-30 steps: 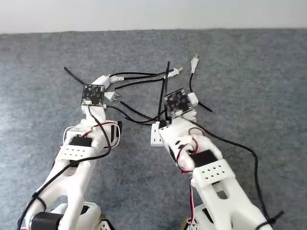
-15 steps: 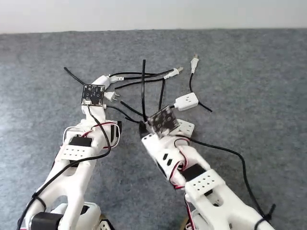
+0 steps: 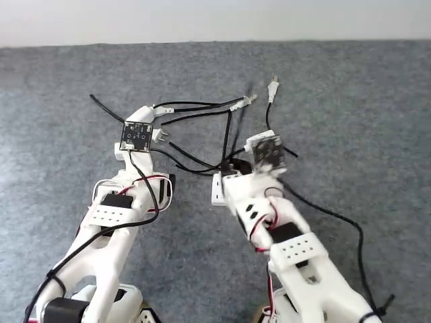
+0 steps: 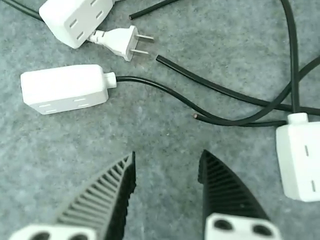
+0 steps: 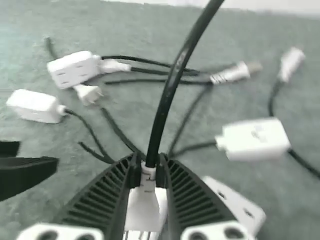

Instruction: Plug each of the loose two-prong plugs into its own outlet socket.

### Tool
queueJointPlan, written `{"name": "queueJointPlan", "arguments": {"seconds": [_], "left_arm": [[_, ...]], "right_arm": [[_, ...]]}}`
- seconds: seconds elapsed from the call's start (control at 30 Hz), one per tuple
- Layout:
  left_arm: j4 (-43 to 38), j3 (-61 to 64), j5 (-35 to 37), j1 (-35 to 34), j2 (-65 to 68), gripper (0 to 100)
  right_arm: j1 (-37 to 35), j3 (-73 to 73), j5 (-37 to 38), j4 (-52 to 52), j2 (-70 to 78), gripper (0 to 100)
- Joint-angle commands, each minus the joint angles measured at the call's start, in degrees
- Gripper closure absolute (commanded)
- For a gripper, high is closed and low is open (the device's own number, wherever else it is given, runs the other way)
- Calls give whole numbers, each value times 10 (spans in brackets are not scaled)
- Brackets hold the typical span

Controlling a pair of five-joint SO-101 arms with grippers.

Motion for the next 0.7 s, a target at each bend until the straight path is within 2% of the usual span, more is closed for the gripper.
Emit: {"name": "queueJointPlan", "arguments": {"seconds": [0.0,0.07,0.2,0.33,0.53,0.67], "left_arm": [[-12,-4,-2,4,-17,808],[-12,-4,-2,4,-17,808],[-12,-4,-2,4,-17,808],[-12,-3,-2,4,-17,808],[-12,-3,-2,4,-17,808],[-12,-3,-2,4,-17,808]], "right_arm": [[21,-85,-33,167,-15,991],[21,-104,-33,216,-15,991],[29,-106,-23,244,-15,991],[53,-119,80,317,-15,991],[129,-114,123,382,-12,991],[149,-116,140,383,30,986]]}}
